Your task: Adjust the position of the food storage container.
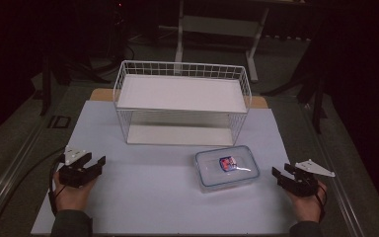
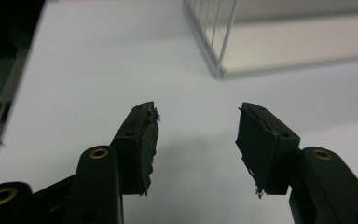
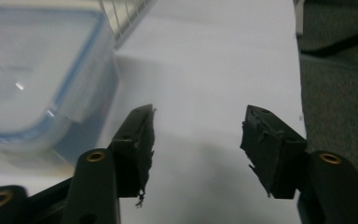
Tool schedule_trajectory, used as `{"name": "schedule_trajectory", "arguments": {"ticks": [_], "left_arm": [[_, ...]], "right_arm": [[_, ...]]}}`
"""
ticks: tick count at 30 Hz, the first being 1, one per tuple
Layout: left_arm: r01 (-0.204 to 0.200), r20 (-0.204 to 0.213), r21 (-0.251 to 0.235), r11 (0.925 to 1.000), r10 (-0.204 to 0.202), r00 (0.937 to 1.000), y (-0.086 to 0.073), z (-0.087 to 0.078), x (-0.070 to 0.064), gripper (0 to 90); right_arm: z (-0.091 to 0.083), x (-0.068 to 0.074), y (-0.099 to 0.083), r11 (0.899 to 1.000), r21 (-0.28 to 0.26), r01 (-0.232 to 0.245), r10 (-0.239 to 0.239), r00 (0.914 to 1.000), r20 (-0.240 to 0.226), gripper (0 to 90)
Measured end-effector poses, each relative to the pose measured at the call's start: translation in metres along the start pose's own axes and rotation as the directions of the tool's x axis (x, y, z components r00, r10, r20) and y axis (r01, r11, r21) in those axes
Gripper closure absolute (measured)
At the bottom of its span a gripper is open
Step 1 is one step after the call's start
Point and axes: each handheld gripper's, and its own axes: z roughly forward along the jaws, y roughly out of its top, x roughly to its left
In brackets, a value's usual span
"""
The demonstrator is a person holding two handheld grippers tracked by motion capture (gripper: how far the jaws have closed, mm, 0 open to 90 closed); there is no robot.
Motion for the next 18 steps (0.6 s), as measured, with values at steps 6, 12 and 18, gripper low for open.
{"name": "schedule_trajectory", "arguments": {"ticks": [6,12,18], "left_arm": [[-0.002,0.025,-0.044,0.999,0.003,0.9997,0.001,-0.006,0.005,46.7],[-0.015,0.028,-0.069,0.9975,0.017,0.9995,0.001,-0.012,0.004,45.8],[-0.035,0.045,-0.091,0.9953,0.039,0.9983,0.002,-0.014,0.003,45.7]], "right_arm": [[-0.001,0.005,0.008,0.999,-0.033,-0.005,0.004,0.9995,-0.033,49.1],[0.012,0.014,0.02,0.999,-0.034,0.028,-0.031,0.9958,-0.086,71.3],[0.019,0.012,0.019,1.0,-0.003,0.017,-0.018,0.9915,-0.129,89.7]]}}
